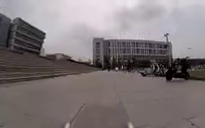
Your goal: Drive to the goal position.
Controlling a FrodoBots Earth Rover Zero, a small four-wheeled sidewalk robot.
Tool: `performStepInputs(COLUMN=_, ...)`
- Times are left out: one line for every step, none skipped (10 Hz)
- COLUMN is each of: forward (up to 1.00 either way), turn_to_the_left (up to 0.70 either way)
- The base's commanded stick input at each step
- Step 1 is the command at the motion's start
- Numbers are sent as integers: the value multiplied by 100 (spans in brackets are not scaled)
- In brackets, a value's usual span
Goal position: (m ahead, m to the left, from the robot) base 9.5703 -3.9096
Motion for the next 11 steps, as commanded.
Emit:
performStepInputs(forward=85, turn_to_the_left=-21)
performStepInputs(forward=85, turn_to_the_left=-32)
performStepInputs(forward=85, turn_to_the_left=-34)
performStepInputs(forward=85, turn_to_the_left=-34)
performStepInputs(forward=85, turn_to_the_left=-31)
performStepInputs(forward=85, turn_to_the_left=-19)
performStepInputs(forward=85, turn_to_the_left=0)
performStepInputs(forward=85, turn_to_the_left=0)
performStepInputs(forward=85, turn_to_the_left=0)
performStepInputs(forward=85, turn_to_the_left=0)
performStepInputs(forward=85, turn_to_the_left=0)
